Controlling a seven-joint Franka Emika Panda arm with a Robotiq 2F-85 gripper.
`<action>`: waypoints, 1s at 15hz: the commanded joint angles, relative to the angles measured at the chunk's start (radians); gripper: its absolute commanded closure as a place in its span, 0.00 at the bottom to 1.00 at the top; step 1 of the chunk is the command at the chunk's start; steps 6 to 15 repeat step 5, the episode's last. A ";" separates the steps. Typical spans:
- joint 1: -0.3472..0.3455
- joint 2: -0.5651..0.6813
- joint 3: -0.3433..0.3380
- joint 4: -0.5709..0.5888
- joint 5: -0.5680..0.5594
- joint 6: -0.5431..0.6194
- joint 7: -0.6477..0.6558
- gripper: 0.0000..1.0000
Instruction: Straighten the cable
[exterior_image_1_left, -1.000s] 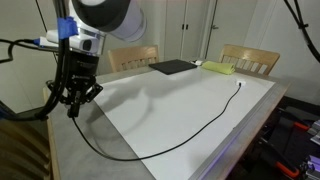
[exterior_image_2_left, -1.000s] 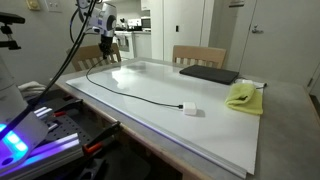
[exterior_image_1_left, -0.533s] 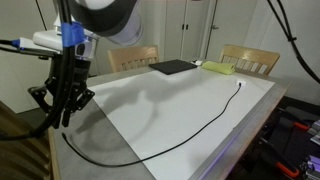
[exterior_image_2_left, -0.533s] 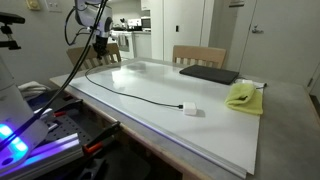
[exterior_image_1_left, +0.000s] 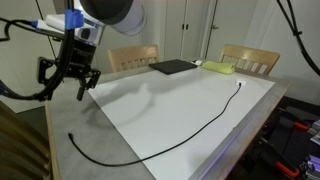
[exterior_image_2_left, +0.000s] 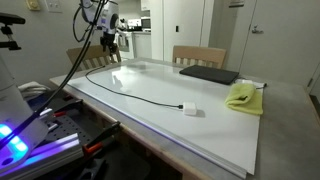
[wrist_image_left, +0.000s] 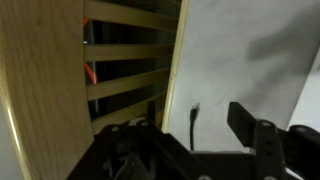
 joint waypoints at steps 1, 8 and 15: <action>-0.001 -0.135 -0.091 -0.077 -0.046 0.066 0.177 0.01; 0.059 -0.305 -0.265 -0.182 -0.029 0.146 0.385 0.00; 0.059 -0.305 -0.265 -0.182 -0.029 0.146 0.385 0.00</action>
